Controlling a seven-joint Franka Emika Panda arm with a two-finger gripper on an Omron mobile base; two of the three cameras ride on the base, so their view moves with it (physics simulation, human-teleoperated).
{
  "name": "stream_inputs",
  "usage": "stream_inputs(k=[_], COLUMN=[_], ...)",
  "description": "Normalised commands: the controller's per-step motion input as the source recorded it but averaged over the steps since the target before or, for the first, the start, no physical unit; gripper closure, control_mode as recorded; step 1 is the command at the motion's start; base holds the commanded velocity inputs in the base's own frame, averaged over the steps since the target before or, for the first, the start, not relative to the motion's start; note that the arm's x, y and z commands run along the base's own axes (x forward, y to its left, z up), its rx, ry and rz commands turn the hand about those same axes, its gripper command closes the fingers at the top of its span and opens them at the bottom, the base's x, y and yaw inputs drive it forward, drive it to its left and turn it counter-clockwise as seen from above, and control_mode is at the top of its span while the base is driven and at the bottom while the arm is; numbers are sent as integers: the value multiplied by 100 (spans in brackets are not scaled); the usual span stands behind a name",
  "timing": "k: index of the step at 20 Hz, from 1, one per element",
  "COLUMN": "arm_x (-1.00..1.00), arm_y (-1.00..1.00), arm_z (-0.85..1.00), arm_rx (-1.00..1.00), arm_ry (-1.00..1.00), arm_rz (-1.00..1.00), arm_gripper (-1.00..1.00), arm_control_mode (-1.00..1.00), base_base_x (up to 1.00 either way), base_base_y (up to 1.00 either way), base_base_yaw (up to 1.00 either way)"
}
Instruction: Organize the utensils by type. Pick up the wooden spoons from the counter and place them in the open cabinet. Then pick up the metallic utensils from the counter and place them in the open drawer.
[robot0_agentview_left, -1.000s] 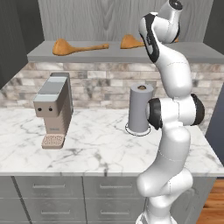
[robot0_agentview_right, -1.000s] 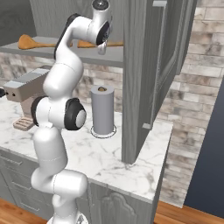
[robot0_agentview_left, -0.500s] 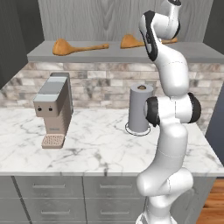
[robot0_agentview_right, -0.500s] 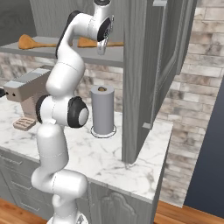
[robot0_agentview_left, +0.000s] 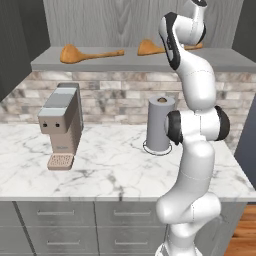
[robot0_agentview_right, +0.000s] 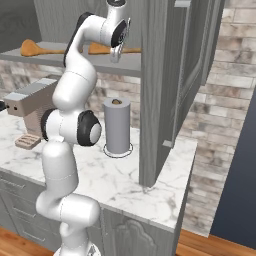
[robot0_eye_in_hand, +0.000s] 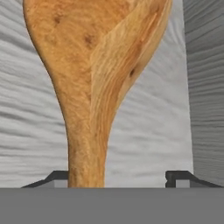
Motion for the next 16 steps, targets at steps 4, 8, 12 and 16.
stream_inputs(k=[4, 8, 12, 16], arm_x=[-10, -25, -35, -37], arm_y=[12, 26, 23, 12], arm_z=[0, 0, 0, 0], arm_rx=[26, 24, 19, 13], arm_ry=[0, -1, -9, -17], arm_rz=[-9, -12, -13, -17], arm_gripper=[-100, -100, -100, -100], arm_control_mode=[-100, -100, -100, -100], base_base_x=[0, 0, 0, 0], base_base_y=[0, 0, 0, 0], base_base_yaw=[0, 0, 0, 0])
